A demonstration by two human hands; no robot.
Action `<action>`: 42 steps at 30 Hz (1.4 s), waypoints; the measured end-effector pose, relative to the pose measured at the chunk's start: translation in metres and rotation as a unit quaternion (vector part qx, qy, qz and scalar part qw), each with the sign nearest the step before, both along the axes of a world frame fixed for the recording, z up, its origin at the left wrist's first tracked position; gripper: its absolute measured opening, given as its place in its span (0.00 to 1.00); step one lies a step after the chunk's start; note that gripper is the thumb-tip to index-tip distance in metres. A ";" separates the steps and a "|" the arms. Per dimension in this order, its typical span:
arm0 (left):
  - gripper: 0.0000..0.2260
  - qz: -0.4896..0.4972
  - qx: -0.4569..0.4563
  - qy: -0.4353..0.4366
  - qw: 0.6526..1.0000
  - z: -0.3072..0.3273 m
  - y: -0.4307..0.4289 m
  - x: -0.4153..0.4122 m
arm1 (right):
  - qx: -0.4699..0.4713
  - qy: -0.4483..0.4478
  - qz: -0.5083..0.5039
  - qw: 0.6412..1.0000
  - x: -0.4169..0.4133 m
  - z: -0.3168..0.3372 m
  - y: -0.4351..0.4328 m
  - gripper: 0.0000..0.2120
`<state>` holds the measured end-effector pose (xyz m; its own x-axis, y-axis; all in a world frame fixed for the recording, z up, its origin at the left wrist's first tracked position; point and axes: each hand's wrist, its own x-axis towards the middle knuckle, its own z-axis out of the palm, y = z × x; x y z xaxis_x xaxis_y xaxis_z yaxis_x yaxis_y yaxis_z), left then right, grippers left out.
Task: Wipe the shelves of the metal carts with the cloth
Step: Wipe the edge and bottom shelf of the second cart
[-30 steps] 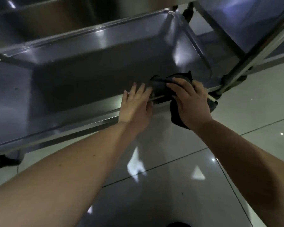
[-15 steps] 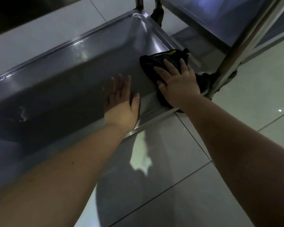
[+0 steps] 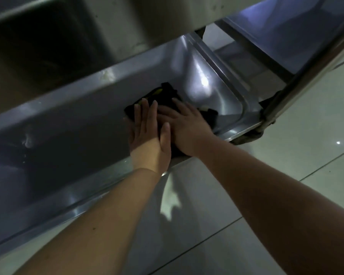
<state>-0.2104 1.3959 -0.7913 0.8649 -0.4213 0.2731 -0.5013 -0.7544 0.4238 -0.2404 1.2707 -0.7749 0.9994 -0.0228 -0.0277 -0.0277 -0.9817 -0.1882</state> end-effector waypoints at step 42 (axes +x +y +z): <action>0.27 0.154 0.022 0.026 0.987 -0.012 0.081 0.004 | -0.027 0.007 -0.226 0.974 0.017 -0.011 -0.106 0.25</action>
<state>-0.2067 1.4770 -0.8035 0.9664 -0.1455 0.2120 -0.2227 -0.8860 0.4067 -0.2232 1.1647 -0.7861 0.8860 -0.4627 -0.0286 -0.4622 -0.8767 -0.1337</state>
